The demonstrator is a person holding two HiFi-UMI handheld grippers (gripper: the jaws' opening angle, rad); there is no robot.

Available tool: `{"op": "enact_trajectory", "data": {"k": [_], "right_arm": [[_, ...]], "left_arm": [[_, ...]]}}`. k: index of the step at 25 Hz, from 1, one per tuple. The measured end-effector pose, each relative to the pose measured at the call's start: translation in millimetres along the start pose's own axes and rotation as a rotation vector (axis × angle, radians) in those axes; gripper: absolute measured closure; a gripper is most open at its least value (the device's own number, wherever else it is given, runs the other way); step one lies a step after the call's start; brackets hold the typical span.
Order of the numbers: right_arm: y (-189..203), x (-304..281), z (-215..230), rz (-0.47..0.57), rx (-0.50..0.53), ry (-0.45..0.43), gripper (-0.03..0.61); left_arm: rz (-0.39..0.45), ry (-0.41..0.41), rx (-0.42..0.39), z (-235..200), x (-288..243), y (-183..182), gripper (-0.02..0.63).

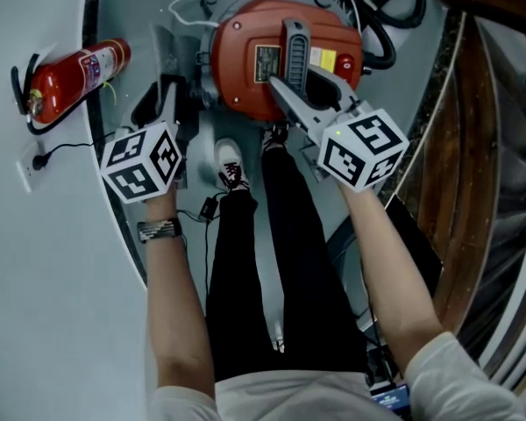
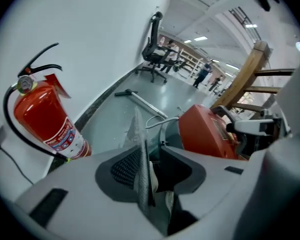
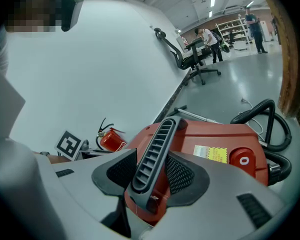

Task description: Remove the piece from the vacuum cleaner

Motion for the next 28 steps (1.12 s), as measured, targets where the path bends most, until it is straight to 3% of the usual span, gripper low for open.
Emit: {"op": "enact_trajectory", "data": {"k": [2,5,12,19,22,28], "right_arm": [[0,0,0,0.000,-0.003,0.000,0.394],[0,0,0,0.003,0.002,0.002,0.394],[0,0,0,0.002,-0.001,0.002,0.394],[0,0,0,0.003,0.006,0.006,0.394],[0,0,0,0.005,0.006,0.004,0.394],[-1,0,-1,0.005,0.006,0.004,0.394]], "left_arm": [[-0.005,0.051,-0.116,2,8,2,0.472],[-0.035,0.057,-0.272,-2,22,13,0.454],[-0.050,0.059,-0.388,6,31,25,0.442],[-0.141,0.013,-0.342,-1,29,48,0.445],[-0.149,0.027,-0.346,0,25,49,0.512],[-0.167,0.033,-0.359,0,26,49,0.558]]}}
Point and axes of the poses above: the fingertips, and each gripper's own axes: x backward along the fingers, z to its right, y out of its underside, the point moved 1 cm from there along x, backward along the fingers, and after that the axes turned 6 degrees about z, right-handed, at the moved point
